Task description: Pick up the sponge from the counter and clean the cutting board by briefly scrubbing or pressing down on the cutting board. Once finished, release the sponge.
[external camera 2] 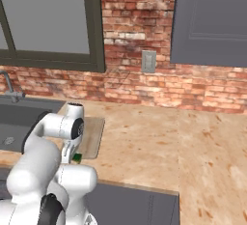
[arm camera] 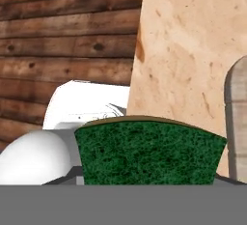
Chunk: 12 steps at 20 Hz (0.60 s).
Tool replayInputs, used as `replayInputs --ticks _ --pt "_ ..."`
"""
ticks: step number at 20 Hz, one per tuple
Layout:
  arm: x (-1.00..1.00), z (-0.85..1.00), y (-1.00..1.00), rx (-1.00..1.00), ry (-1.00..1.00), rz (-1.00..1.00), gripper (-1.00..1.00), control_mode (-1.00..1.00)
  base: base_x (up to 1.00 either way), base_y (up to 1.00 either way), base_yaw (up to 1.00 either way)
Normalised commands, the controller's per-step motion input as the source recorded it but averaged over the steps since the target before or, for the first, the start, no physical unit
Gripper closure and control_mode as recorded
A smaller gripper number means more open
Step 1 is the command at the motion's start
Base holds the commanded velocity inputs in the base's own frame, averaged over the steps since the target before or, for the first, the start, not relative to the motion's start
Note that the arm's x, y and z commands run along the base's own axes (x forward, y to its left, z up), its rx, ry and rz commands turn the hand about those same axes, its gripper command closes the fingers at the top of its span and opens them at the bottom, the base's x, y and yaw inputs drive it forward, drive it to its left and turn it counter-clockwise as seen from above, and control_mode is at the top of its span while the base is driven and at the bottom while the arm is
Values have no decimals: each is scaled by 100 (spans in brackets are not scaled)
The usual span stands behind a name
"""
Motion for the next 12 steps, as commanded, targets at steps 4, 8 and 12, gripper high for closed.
replayInputs --ticks 4,8,12 --pt "0 0 23 0 16 0 100 -100 0 0 0" --pt "-3 6 27 0 0 0 100 -100 0 0 0" --pt "-18 32 18 -2 -13 -4 100 -100 0 0 0"
